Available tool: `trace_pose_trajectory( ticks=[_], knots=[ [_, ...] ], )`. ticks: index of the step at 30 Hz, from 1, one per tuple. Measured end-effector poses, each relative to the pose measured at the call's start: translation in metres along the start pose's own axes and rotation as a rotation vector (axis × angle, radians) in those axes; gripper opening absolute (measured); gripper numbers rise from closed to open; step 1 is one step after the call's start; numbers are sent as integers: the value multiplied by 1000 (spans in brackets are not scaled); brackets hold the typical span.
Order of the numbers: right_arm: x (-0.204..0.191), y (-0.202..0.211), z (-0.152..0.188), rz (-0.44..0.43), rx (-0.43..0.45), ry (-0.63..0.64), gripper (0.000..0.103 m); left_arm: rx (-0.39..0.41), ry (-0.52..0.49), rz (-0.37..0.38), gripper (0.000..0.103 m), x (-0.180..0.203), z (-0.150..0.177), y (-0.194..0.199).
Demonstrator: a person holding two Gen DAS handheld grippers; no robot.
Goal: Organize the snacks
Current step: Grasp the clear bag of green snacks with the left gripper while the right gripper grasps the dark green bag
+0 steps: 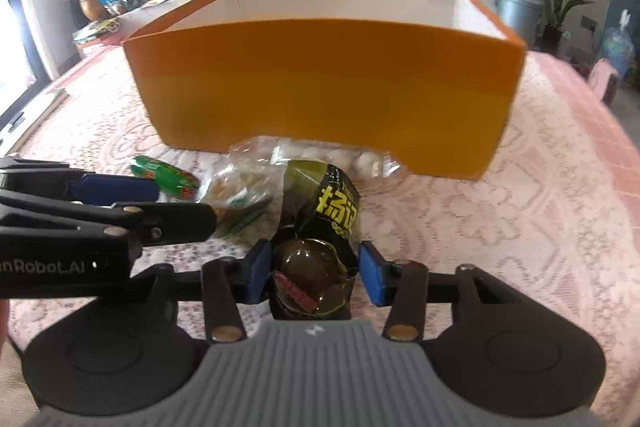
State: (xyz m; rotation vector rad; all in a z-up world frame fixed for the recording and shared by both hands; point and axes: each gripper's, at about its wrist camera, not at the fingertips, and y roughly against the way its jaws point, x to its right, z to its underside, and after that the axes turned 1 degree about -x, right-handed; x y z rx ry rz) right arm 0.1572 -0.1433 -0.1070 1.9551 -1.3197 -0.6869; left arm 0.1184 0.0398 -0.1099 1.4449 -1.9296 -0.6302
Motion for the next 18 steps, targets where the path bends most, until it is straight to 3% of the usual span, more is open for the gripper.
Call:
trace_pose_trajectory(
  ticks=[7, 18],
  knots=[
    [13, 8, 0, 92, 22, -8, 43, -19, -59, -48, 70, 10, -2, -15],
    [19, 0, 1, 109, -7, -32, 49, -8, -133, -104, 65, 21, -5, -35]
  ],
)
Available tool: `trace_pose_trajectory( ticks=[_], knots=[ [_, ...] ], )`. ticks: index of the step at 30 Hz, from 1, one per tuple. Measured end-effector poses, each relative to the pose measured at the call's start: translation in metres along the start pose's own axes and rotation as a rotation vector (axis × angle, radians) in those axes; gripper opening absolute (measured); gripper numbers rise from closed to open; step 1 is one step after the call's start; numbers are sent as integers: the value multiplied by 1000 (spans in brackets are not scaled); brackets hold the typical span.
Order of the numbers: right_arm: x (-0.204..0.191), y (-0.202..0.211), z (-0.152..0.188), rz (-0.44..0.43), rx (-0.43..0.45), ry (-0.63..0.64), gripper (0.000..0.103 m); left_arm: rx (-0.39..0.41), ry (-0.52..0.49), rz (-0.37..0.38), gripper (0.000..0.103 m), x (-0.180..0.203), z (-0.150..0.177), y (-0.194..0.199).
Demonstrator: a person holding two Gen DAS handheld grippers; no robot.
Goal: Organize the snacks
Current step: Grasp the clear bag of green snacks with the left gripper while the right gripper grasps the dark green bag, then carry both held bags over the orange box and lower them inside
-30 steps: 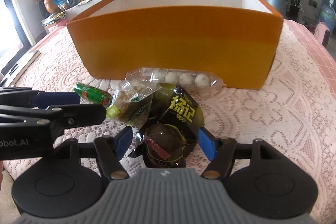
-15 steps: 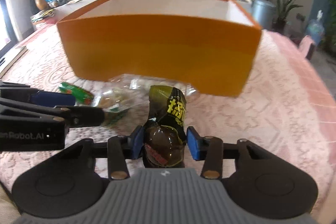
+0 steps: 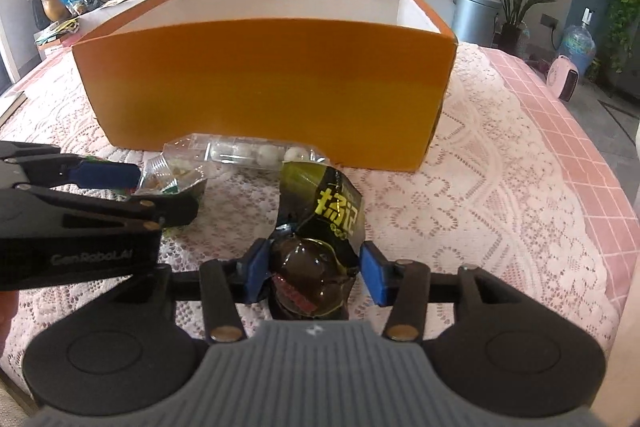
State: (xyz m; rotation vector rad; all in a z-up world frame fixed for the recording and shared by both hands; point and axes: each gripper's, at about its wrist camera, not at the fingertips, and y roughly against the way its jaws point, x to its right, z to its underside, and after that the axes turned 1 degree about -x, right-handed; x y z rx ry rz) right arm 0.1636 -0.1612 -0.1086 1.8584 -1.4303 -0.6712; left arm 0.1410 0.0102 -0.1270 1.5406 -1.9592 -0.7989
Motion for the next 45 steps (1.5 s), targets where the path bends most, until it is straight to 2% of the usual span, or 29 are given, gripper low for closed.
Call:
trace_pose_trajectory(
  ticks=[3, 7, 12, 19, 23, 25, 28, 30, 37, 45],
  knots=[
    [1, 1, 1, 3, 1, -2, 51, 8, -30, -14, 54, 6, 2, -1],
    [-1, 3, 3, 5, 4, -2, 52, 18, -53, -28, 49, 9, 4, 1],
    [-4, 7, 6, 17, 17, 14, 52, 21, 6, -17, 44, 3, 4, 6],
    [-16, 18, 14, 65, 65, 84, 53, 14, 69, -12, 43, -4, 6, 15],
    [-17, 18, 15, 48, 59, 97, 43, 15, 83, -2, 43, -5, 7, 22],
    [-16, 17, 16, 43, 50, 99, 42, 18, 77, -2, 43, -4, 5, 24],
    [-17, 15, 17, 47, 45, 109, 44, 20, 76, -3, 43, -2, 5, 26],
    [-19, 12, 18, 49, 36, 123, 51, 17, 80, -1, 43, 0, 5, 26],
    [-25, 5, 20, 68, 21, 166, 56, 15, 88, 1, 43, -2, 8, 29],
    [-29, 6, 25, 118, 32, 221, 42, 61, 85, 1, 43, -1, 8, 46]
  ],
)
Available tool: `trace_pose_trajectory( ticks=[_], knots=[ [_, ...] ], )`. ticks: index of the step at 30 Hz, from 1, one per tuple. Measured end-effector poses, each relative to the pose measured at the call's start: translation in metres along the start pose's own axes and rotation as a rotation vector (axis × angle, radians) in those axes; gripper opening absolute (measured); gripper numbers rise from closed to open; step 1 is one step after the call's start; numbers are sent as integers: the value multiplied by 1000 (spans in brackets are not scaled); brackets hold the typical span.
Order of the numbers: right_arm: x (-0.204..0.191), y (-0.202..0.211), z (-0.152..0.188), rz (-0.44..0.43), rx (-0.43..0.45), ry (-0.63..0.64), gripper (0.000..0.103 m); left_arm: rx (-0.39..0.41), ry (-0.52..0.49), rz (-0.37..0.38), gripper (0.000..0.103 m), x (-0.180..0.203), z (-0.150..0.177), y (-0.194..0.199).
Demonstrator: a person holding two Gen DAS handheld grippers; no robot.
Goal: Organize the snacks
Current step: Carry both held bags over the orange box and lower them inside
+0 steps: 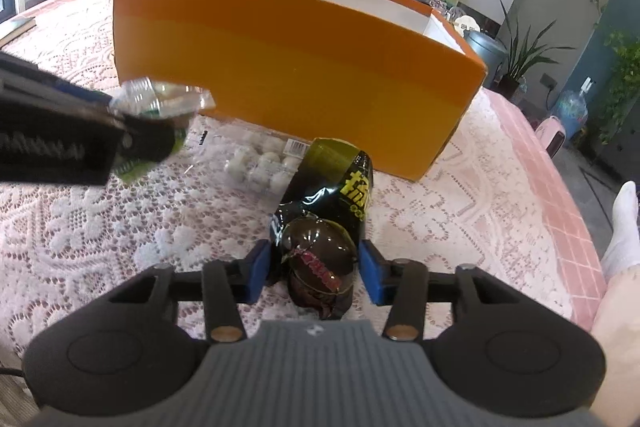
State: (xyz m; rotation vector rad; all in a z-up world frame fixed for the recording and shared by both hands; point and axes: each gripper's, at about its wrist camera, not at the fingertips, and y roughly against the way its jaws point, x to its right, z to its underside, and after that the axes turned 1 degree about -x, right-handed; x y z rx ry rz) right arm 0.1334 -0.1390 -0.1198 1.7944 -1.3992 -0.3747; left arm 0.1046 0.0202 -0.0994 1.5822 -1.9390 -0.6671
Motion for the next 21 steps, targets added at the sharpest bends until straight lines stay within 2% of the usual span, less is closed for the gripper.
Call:
trace_pose_trajectory(
  ticks=[4, 11, 16, 21],
  knots=[
    [3, 8, 2, -1, 10, -18, 40, 17, 1, -4, 43, -2, -1, 9],
    [3, 39, -2, 18, 79, -24, 40, 57, 11, -13, 43, -8, -8, 28],
    [13, 63, -17, 10, 153, -38, 40, 100, 30, -19, 43, -14, -25, 42],
    [28, 80, -40, -18, 214, -50, 40, 121, 9, -27, 43, -14, -53, 46]
  ],
)
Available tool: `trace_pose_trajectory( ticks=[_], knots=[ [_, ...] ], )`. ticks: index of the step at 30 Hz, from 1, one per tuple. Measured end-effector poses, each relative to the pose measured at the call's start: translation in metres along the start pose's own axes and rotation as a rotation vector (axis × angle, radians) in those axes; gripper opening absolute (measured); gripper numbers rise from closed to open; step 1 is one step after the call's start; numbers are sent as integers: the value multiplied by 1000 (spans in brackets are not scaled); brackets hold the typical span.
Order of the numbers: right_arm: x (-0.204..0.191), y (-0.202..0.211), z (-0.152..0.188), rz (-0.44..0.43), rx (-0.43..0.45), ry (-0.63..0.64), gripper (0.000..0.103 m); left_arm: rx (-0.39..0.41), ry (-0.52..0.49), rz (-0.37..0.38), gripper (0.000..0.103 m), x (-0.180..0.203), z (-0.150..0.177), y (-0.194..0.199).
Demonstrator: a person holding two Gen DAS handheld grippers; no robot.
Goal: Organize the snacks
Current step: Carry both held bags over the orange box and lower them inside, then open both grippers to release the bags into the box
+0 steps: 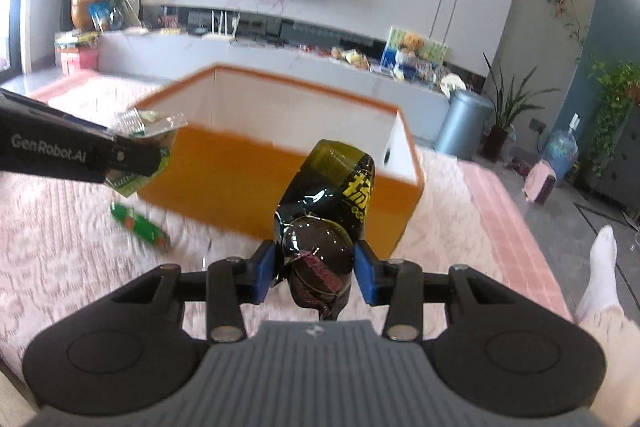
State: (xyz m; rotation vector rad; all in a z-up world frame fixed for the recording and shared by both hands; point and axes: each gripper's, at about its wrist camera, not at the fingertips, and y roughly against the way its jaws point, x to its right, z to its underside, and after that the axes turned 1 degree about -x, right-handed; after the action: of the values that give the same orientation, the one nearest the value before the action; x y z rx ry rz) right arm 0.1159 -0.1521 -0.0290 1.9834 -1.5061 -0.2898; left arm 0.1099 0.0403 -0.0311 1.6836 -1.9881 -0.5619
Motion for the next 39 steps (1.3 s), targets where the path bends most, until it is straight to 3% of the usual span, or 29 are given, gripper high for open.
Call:
trace_pose_trajectory(
  ticks=[10, 14, 19, 27, 33, 39],
  knots=[
    [39, -14, -68, -148, 38, -19, 40, -16, -16, 52, 43, 3, -52, -29],
    [59, -42, -98, -204, -14, -58, 40, -69, -24, 28, 43, -2, -73, -53],
    [71, -85, -124, -219, -80, -83, 40, -179, 34, 52, 43, -15, -91, -91],
    [69, -169, -135, -258, -262, -78, 41, -339, 79, 4, 43, -33, -88, -149],
    [62, -219, -135, -257, -381, -29, 41, -384, 99, -3, 43, -38, -86, -174],
    [55, -239, -134, -211, -457, 6, 42, -412, 64, -41, 44, -33, -87, -189]
  ],
)
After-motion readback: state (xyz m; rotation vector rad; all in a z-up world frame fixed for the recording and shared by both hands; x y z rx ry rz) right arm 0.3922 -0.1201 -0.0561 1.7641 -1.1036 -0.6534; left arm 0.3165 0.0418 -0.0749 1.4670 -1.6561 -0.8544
